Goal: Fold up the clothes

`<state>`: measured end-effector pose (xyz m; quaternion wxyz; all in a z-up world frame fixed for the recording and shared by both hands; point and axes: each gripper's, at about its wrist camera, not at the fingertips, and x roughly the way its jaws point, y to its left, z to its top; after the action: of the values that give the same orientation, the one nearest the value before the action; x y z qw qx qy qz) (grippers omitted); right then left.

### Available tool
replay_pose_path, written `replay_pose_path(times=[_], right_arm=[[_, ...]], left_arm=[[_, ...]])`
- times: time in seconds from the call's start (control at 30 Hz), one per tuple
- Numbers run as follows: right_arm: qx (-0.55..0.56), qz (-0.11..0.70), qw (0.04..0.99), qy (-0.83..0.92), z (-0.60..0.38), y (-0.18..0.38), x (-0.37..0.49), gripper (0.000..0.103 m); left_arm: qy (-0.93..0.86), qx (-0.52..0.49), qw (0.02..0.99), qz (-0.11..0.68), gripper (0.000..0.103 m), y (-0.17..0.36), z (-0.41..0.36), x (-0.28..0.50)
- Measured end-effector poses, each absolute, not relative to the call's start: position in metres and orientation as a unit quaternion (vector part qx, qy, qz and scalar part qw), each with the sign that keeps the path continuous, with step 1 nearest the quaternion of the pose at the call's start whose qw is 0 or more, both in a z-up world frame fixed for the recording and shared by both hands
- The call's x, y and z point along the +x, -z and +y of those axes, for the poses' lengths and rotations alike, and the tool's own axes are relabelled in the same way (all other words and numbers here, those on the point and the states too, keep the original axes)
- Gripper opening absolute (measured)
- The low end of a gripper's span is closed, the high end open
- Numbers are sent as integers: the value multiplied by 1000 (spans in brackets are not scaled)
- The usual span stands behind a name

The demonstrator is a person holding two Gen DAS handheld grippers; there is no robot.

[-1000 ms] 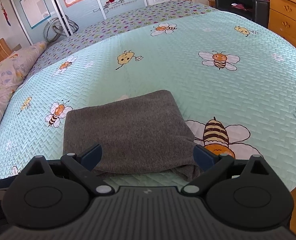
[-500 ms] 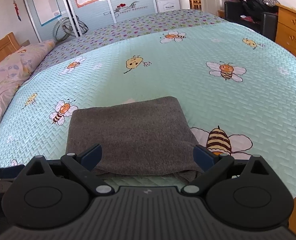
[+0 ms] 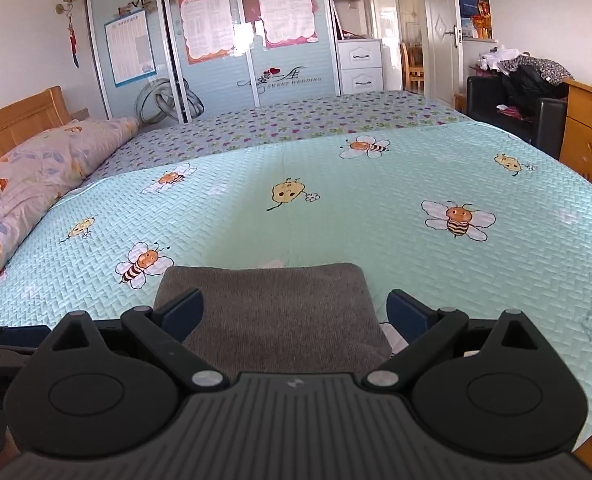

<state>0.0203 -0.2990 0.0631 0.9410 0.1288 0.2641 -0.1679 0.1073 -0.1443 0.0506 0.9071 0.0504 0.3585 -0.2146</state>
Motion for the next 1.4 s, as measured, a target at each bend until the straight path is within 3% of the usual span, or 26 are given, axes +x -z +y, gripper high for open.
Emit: replay_pose_path(times=[0.53, 0.7, 0.93, 1.17, 1.4], right_arm=[[174, 275, 934, 149, -331, -49, 8, 98], [296, 280, 913, 7, -393, -16, 10, 98], [543, 280, 789, -72, -511, 68, 24, 99], [605, 316, 725, -96, -558, 119, 58, 99], [574, 385, 711, -133, -548, 123, 101, 99]], left_arm=[[303, 41, 876, 374, 102, -46, -150, 108], [361, -9, 837, 412, 102, -30, -132, 146], [407, -258, 715, 507, 102, 36, -80, 240], [369, -264, 669, 589, 102, 98, -83, 296], [411, -282, 606, 621, 102, 133, -112, 335]])
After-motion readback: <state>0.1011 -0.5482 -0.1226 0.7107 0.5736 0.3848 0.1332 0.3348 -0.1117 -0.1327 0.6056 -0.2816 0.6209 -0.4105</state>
